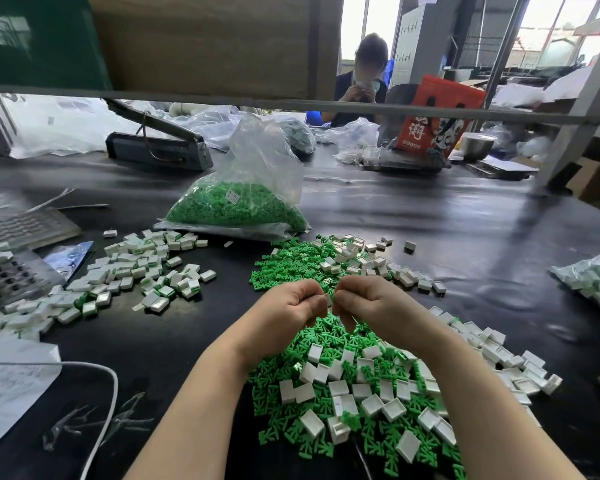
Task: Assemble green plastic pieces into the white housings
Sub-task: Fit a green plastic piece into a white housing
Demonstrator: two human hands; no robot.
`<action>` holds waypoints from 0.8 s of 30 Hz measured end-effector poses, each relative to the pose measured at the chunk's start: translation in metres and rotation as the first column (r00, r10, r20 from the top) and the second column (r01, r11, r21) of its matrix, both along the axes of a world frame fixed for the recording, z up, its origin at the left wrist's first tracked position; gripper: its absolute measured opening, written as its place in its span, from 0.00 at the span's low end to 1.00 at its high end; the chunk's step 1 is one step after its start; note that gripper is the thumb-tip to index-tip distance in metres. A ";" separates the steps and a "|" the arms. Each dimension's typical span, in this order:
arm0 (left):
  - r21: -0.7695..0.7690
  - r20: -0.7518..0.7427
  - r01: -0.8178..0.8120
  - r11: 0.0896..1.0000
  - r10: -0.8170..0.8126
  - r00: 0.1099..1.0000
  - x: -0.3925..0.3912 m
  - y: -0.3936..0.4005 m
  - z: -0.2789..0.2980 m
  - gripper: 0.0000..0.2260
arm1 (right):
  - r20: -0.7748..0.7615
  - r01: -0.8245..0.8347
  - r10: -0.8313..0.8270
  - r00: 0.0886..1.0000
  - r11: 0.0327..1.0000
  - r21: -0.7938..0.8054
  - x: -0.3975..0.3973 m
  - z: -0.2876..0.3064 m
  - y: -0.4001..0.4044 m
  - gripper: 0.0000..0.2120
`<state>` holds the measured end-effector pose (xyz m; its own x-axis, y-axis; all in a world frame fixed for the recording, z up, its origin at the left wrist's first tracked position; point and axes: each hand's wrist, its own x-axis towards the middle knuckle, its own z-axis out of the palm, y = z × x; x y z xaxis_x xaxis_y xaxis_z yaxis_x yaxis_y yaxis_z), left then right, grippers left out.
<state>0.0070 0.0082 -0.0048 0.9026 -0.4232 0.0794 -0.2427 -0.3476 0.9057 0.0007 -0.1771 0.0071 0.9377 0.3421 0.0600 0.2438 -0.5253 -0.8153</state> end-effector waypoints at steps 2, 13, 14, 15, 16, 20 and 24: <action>0.030 0.018 0.012 0.999 -0.013 1.000 -0.001 -0.001 0.001 0.09 | -0.058 -0.034 0.034 0.998 0.999 -0.003 0.000 -0.001 -0.001 0.14; 0.094 -0.011 0.074 0.993 -0.074 0.997 -0.008 0.001 0.011 0.10 | -0.116 -0.129 0.132 0.984 0.991 0.034 0.000 -0.002 -0.003 0.15; 0.101 -0.009 0.076 0.992 -0.075 0.997 -0.009 0.002 0.012 0.10 | -0.117 -0.132 0.136 0.984 0.990 0.040 0.000 -0.002 -0.002 0.16; 0.109 -0.002 0.076 0.991 -0.076 0.997 -0.009 0.003 0.013 0.10 | -0.114 -0.137 0.141 0.983 0.990 0.044 0.000 -0.003 -0.002 0.16; 0.118 0.006 0.075 0.990 -0.076 0.997 -0.010 0.004 0.014 0.11 | -0.108 -0.142 0.146 0.983 0.989 0.044 0.000 -0.003 -0.001 0.16; 0.172 0.020 0.081 0.982 -0.086 0.996 -0.010 0.005 0.016 0.09 | -0.093 -0.147 0.143 0.985 0.989 -0.035 0.000 -0.003 0.000 0.15; 0.215 0.026 0.071 0.974 -0.079 0.997 -0.010 0.005 0.016 0.08 | -0.089 -0.150 0.143 0.986 0.986 -0.076 -0.002 -0.001 0.001 0.15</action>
